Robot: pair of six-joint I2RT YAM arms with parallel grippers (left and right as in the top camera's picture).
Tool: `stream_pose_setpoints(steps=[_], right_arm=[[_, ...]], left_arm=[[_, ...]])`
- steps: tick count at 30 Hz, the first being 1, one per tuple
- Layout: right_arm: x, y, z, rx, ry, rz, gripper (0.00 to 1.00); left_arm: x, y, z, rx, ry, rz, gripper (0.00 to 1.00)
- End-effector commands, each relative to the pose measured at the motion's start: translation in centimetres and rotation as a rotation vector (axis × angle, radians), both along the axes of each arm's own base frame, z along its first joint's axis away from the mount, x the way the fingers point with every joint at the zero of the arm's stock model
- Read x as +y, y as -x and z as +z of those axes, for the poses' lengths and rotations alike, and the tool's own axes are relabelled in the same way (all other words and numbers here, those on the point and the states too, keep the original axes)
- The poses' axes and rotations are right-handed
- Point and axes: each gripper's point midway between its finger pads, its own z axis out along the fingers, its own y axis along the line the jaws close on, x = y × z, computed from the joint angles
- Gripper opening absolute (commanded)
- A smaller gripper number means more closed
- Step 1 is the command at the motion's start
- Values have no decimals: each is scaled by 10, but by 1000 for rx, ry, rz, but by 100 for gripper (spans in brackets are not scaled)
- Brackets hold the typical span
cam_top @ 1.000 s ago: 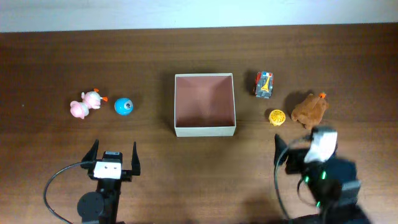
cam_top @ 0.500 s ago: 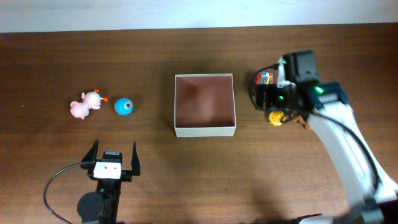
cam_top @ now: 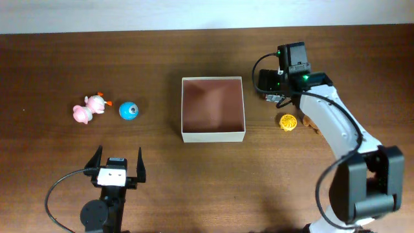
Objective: Pack container
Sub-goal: 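Move the right gripper to the grey-red toy truck and grasp it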
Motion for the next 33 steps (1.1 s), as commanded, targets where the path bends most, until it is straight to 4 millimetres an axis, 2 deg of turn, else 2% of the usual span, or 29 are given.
stream_pose_setpoints(steps=[1,10,14,18,24,31,33], right_arm=[[-17,-16,-13,-8,40,-60,99],[-10,-31,-65,35,-5,-64,99],[-7,-36,-75,33,-18,-57,96],[-7,-37,-81,38,-18,-57,73],[-7,-36,-82,41,-16,-57,66],[-8,-32,-84,60,-13,-57,42],[-9,-31,-85,67,-7,-61,39]], left_arm=[[0,0,-2,0,-12,0,100],[0,0,-2,0,-12,0,100],[0,0,-2,0,-12,0,100],[0,0,-2,0,-12,0,100],[0,0,-2,0,-12,0,100],[0,0,-2,0,-12,0,100],[0,0,-2,0,-12,0,100]])
